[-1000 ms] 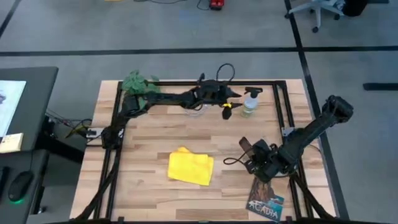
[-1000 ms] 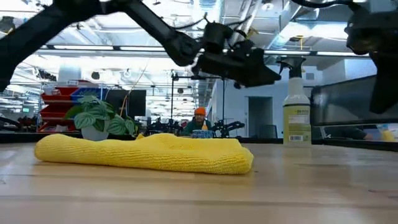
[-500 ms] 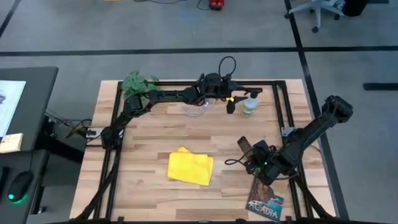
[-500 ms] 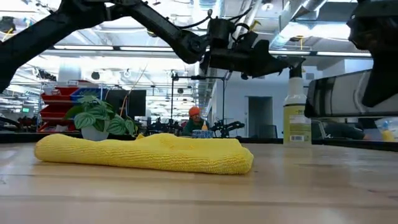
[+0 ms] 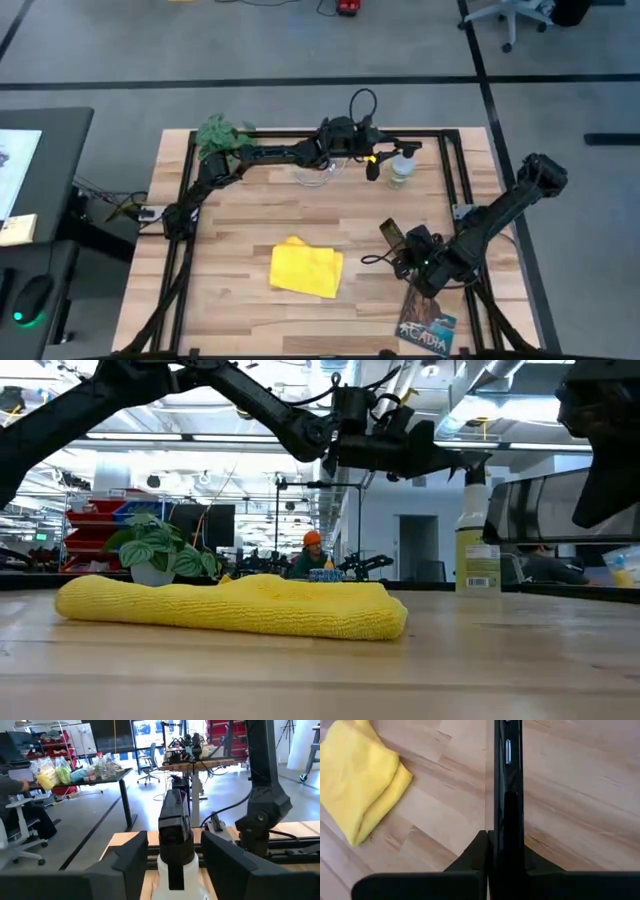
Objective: Apply microfiber cloth
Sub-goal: Spray the cellphone with the cleaning bottle
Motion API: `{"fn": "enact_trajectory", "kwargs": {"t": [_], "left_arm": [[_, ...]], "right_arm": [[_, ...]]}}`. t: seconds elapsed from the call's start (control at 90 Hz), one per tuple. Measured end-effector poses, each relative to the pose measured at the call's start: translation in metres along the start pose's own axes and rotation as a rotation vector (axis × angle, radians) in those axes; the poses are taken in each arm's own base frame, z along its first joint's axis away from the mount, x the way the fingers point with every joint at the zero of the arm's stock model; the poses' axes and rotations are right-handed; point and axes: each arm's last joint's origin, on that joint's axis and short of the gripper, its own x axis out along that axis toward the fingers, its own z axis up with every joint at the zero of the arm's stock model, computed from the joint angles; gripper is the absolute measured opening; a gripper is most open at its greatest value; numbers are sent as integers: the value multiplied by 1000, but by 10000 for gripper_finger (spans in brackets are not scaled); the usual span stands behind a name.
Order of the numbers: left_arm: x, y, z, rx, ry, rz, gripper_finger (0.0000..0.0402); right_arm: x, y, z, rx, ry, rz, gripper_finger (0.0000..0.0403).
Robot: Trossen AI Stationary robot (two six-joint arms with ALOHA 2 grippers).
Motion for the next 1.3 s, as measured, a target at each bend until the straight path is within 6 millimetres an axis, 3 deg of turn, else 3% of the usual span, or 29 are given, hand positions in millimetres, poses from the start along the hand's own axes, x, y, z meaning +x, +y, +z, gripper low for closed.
{"fn": "enact_trajectory", "kwargs": {"t": [0.211,0.878,1.044,1.3], "left_arm": [[3,0,-9,-11,5,7,160],[6,0,-11,-11,-28,29,156],[6,1,-12,-17,-17,29,119],[6,0,-13,-13,-3,26,20]], "right_arm": [[0,0,1,-1,-16,4,13],[0,2,0,-7,-23,24,13],[0,2,0,-8,-23,23,13],[0,2,0,-7,-23,24,13]]}}
